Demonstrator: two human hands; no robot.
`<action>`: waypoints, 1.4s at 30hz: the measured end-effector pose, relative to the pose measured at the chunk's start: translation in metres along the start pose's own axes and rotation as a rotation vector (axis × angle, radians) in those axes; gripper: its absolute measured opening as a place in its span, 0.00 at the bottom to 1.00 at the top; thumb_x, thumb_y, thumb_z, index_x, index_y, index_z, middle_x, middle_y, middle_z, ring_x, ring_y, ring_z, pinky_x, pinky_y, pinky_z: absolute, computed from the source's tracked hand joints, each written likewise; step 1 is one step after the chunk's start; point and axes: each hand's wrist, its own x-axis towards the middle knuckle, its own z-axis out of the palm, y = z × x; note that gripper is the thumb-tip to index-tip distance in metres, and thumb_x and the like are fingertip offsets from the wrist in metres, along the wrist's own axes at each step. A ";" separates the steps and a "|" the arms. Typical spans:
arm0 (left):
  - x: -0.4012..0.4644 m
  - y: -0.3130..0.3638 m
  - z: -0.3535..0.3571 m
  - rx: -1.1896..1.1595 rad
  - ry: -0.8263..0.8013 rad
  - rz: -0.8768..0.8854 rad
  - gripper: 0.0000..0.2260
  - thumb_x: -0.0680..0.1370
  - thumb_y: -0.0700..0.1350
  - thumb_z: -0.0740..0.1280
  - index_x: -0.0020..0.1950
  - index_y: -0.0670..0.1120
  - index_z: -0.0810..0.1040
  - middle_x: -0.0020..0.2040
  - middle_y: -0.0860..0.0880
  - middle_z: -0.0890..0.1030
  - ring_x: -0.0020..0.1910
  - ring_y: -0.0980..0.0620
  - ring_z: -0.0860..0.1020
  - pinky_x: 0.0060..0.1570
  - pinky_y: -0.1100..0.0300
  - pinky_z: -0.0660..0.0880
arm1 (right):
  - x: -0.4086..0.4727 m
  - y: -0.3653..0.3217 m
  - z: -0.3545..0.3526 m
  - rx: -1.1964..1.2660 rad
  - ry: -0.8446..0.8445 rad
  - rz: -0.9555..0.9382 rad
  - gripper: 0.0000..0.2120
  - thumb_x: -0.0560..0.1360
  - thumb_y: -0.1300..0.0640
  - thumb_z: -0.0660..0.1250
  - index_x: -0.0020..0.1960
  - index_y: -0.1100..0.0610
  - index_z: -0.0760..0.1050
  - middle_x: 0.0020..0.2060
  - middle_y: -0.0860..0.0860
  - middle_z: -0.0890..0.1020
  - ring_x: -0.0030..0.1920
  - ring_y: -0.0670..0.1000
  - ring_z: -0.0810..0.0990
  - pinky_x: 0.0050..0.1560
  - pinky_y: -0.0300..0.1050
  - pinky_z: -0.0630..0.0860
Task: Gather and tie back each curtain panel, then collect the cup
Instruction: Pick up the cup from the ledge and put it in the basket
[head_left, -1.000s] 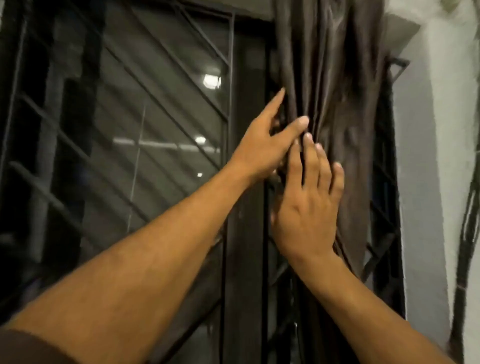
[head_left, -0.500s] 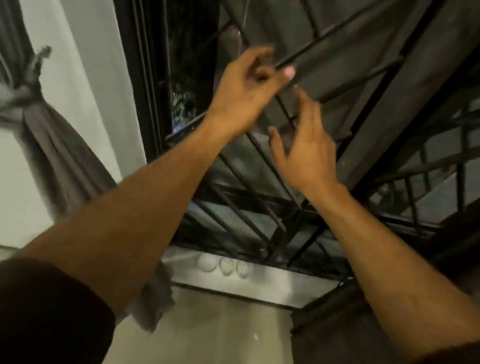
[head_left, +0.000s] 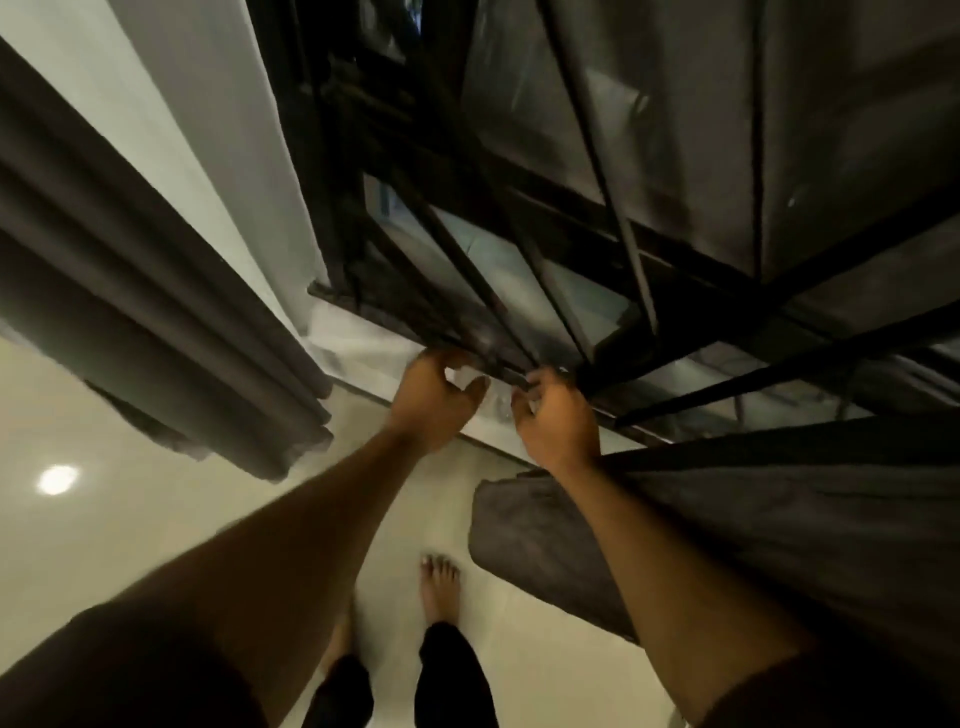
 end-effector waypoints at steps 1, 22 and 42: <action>0.009 -0.022 0.018 0.013 -0.014 -0.064 0.13 0.78 0.49 0.74 0.61 0.49 0.79 0.54 0.55 0.78 0.52 0.55 0.79 0.53 0.62 0.72 | 0.010 0.017 0.017 -0.014 -0.017 0.057 0.18 0.81 0.47 0.67 0.66 0.55 0.75 0.59 0.56 0.83 0.60 0.59 0.82 0.53 0.50 0.79; 0.146 -0.183 0.228 -0.108 -0.089 -0.399 0.25 0.86 0.51 0.61 0.81 0.44 0.64 0.70 0.39 0.79 0.69 0.40 0.77 0.70 0.45 0.72 | 0.141 0.181 0.186 0.504 -0.221 0.538 0.19 0.85 0.59 0.59 0.74 0.64 0.70 0.57 0.63 0.84 0.58 0.62 0.85 0.56 0.57 0.82; -0.132 -0.219 -0.004 -0.398 0.455 -0.579 0.13 0.79 0.45 0.64 0.61 0.45 0.81 0.39 0.47 0.87 0.35 0.49 0.84 0.37 0.58 0.80 | -0.090 -0.049 0.201 0.202 -0.476 -0.138 0.08 0.79 0.55 0.65 0.52 0.58 0.81 0.34 0.50 0.86 0.37 0.51 0.85 0.34 0.40 0.72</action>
